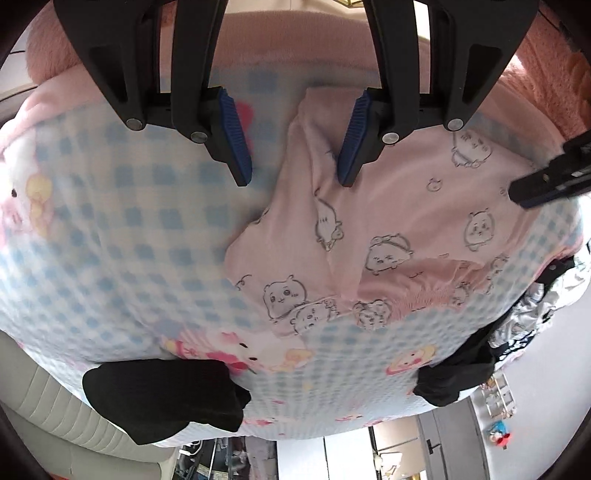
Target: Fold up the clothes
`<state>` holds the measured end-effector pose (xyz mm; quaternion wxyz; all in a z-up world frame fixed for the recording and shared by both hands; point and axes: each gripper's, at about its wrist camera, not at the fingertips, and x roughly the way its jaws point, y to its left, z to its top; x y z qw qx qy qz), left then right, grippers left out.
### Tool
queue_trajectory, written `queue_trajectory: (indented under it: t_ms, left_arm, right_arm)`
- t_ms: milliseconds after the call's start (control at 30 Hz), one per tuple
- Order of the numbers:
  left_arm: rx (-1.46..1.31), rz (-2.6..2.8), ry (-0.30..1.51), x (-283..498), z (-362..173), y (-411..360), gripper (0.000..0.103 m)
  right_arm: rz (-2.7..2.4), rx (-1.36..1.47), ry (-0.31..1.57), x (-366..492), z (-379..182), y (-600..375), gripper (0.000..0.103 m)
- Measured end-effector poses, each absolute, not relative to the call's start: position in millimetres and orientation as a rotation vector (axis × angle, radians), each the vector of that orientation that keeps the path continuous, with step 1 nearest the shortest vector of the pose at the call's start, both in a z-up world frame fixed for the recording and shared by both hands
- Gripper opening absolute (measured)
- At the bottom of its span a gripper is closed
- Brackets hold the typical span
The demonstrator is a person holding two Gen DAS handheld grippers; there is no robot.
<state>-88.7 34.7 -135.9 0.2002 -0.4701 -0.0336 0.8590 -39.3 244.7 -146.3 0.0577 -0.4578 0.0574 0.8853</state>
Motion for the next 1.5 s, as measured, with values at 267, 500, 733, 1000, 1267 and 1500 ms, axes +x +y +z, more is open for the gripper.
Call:
queue_trajectory:
  t_ms: [267,500,733,1000,1267,1500]
  left_arm:
    - [-1.277,2.217,-0.088,-104.7,-147.3,114.4,0.04]
    - [-1.361,2.23,0.007,-113.6,-160.1,137.1,0.04]
    - [-1.412,2.227,-0.027,-119.0,-172.0,105.9,0.04]
    - [-1.424,2.228,-0.061,-119.6,-178.6,99.7,0.037]
    - [-1.286,2.293,-0.216,-112.4,-144.7,55.1,0.04]
    - [-1.385,2.361,-0.195,-126.8,-157.3,24.3,0.04]
  right_arm:
    - [2.675,-1.324,0.379,-16.8,-139.1,274.7,0.05]
    - [2.661,-1.356,0.261,-17.6,-143.1,269.9,0.049]
    - [2.736,-1.349,0.344,-23.1,-134.4,277.3,0.049]
    - [2.748,-1.568,0.043,-65.0,-155.1,244.4,0.047]
    - [2.602,-1.476,-0.02,-57.8,-157.0,271.9,0.046]
    - [2.788,-1.383,0.122,-56.7,-122.3,252.8,0.045]
